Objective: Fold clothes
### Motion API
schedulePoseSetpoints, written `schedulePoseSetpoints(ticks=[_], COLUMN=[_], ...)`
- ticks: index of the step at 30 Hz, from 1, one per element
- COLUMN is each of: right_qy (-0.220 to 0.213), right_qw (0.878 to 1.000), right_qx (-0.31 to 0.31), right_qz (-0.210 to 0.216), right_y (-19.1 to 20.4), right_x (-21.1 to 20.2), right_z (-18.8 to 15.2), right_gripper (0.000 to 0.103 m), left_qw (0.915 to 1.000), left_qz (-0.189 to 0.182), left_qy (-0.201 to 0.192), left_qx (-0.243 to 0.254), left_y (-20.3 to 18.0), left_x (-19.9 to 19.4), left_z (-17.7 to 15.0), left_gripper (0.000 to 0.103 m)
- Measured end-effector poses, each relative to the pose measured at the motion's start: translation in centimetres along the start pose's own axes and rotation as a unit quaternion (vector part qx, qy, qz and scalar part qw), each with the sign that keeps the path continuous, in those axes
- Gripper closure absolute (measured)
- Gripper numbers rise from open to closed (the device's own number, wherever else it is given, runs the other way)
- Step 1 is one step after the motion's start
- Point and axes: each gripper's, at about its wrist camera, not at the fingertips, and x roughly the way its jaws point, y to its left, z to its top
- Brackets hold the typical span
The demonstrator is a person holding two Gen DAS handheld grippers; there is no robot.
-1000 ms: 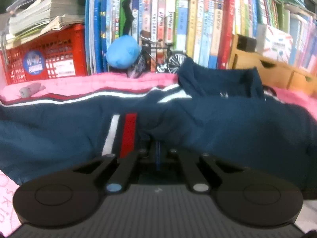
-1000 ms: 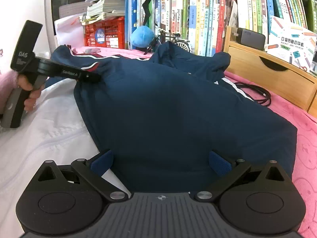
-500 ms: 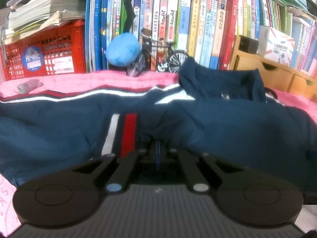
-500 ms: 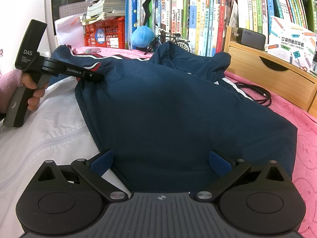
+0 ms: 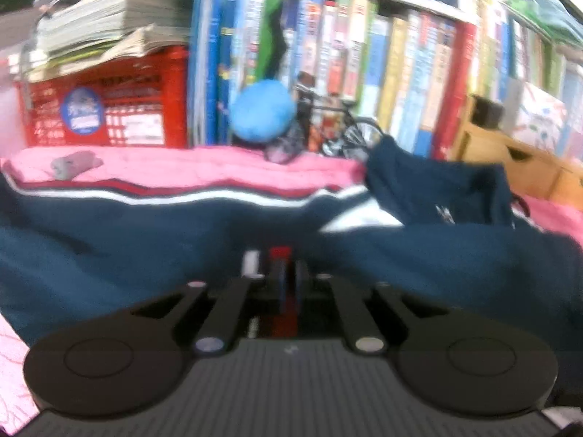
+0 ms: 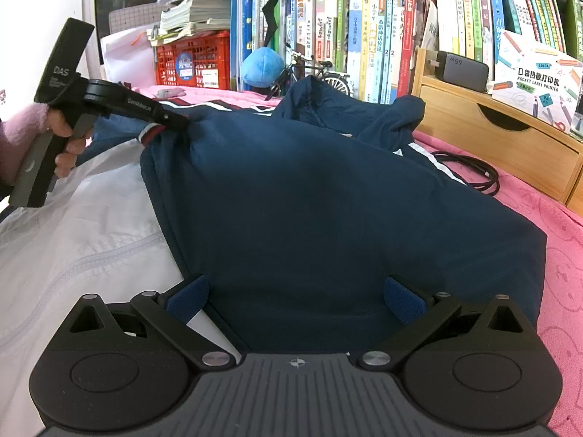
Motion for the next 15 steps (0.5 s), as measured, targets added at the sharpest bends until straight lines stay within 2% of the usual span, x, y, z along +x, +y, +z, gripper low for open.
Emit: schedulePoseSetpoints(ticks=[2,3,5,6,7,9,12,15], right_qy=[0.000,0.000,0.000,0.000,0.000,0.000,0.000,0.000], right_qw=[1.000,1.000,1.000,1.000,1.000,1.000,1.000,1.000], right_qx=[0.000,0.000,0.000,0.000,0.000,0.000,0.000,0.000], right_qz=[0.000,0.000,0.000,0.000,0.000,0.000,0.001,0.000], right_y=[0.0,0.0,-0.1,0.0,-0.1,-0.1,-0.1,-0.1], right_x=[0.0,0.0,0.0,0.0,0.0,0.0,0.0,0.0], right_z=[0.0,0.0,0.0,0.0,0.0,0.0,0.0,0.0], right_gripper=[0.000,0.000,0.000,0.000,0.000,0.000,0.000,0.000], left_qw=[0.9992,0.9990,0.9969,0.9959,0.9946,0.9935,0.9949,0.9972], left_qz=[0.017,0.008,-0.023,-0.034,-0.045,-0.057,-0.063,-0.053], left_qy=[-0.016,-0.035,-0.076,-0.084,-0.093,-0.096,-0.075,-0.050], left_qx=[-0.033,-0.028,-0.006,0.003,0.013,0.023,0.023,0.014], left_y=[0.5,0.2,-0.7,-1.0,-1.4,-2.1,-2.5,-2.3], left_x=[-0.8,-1.6,-3.6,-4.2,-4.7,-5.1,-4.2,-3.2], left_z=[0.4,0.6,1.0,1.2,1.4,1.7,1.3,0.2], left_gripper=[0.086,0.084,0.071,0.059,0.053,0.053,0.053,0.053])
